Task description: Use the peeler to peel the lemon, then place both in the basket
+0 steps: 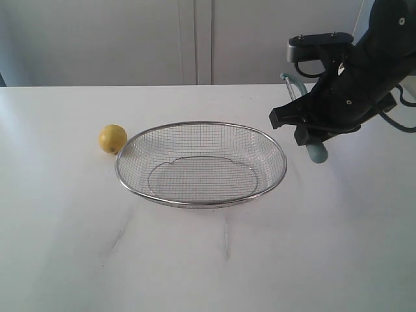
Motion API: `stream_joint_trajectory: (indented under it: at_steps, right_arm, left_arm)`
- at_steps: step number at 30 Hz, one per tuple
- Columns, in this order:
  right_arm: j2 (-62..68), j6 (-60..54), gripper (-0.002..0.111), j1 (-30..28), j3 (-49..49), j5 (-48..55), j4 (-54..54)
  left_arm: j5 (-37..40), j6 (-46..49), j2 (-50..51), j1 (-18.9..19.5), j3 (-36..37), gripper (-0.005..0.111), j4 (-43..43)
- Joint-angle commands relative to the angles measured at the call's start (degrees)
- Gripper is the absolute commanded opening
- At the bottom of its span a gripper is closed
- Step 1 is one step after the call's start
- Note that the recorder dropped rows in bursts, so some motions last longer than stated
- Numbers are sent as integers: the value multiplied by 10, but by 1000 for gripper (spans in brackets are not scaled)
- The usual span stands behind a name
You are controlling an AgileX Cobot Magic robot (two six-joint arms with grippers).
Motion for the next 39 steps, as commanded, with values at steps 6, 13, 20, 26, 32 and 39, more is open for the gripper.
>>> stream_joint_trajectory:
  at_steps: [6, 13, 20, 26, 32, 39]
  right_arm:
    - [-2, -6, 0, 0, -6, -3, 0]
    - [-2, -6, 0, 0, -6, -5, 0]
    - [-2, -6, 0, 0, -6, -5, 0]
    - [-2, -6, 0, 0, -6, -6, 0]
    - [-2, -6, 0, 0, -6, -6, 0]
    - [-2, -6, 0, 0, -6, -6, 0]
  left_arm:
    - [273, 286, 191, -104, -186, 0, -158]
    - [308, 497, 327, -103, -355, 0, -393]
    - [310, 498, 453, -103, -502, 0, -460]
    - [253, 497, 538, -103, -568, 5, -499]
    - [172, 485, 597, -103, -570, 43, -504]
    - [133, 442, 642, -103, -570, 87, -506]
